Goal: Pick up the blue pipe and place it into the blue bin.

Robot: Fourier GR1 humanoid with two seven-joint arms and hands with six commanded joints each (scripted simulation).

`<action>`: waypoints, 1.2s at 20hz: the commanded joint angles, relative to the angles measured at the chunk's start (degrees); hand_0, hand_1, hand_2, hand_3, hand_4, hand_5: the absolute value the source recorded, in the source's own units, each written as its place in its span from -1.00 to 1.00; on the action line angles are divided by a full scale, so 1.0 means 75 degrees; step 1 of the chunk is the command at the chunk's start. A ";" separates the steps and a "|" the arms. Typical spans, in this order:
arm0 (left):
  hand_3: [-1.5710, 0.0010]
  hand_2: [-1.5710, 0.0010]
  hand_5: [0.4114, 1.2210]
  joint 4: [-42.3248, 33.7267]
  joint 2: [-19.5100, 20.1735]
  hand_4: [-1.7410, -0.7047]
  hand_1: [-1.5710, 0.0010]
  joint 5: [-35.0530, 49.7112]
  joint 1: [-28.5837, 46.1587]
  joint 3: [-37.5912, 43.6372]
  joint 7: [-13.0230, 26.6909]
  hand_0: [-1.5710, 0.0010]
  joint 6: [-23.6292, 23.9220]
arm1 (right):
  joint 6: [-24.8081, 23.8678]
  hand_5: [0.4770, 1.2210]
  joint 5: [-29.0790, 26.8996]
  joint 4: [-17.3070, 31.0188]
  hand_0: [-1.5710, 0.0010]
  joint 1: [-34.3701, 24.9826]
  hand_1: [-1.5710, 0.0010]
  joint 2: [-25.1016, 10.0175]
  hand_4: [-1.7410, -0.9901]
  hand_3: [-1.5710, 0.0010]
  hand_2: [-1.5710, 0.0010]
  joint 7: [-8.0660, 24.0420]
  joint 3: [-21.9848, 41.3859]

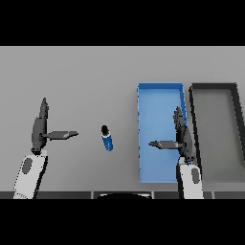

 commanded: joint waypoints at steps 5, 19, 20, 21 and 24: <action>1.00 1.00 -0.56 0.0109 0.0085 0.29 1.00 0.0086 -0.0030 0.0106 -0.0095 1.00 -0.0107 | -0.0088 -0.62 0.0096 0.0029 1.00 -0.0053 1.00 0.0111 0.37 1.00 1.00 0.0027 0.0087; 1.00 1.00 -0.62 -0.0375 0.1788 0.24 1.00 0.0423 0.0216 -0.0863 -0.1156 1.00 -0.3826 | 0.0246 -0.65 0.1539 -0.0940 1.00 0.0638 1.00 -0.0768 0.46 1.00 1.00 -0.0337 0.1061; 1.00 1.00 -0.65 -0.0486 0.1816 0.23 1.00 0.0425 0.0258 -0.0979 -0.1143 1.00 -0.3988 | 0.0251 -0.65 0.1507 -0.0948 1.00 0.0643 1.00 -0.0774 0.45 1.00 1.00 -0.0348 0.1039; 1.00 1.00 -0.70 -0.0687 0.1882 0.22 1.00 0.0470 0.0386 -0.1067 -0.1149 1.00 -0.4129 | 0.0257 -0.65 0.1502 -0.0930 1.00 0.0583 1.00 -0.0755 0.44 1.00 1.00 -0.0302 0.1052; 1.00 1.00 -0.79 -0.1107 0.1601 0.12 1.00 0.0247 0.0560 -0.1611 -0.1007 1.00 -0.4264 | 0.0275 -0.64 0.1537 -0.0850 1.00 0.0543 1.00 -0.0764 0.42 1.00 1.00 -0.0338 0.1068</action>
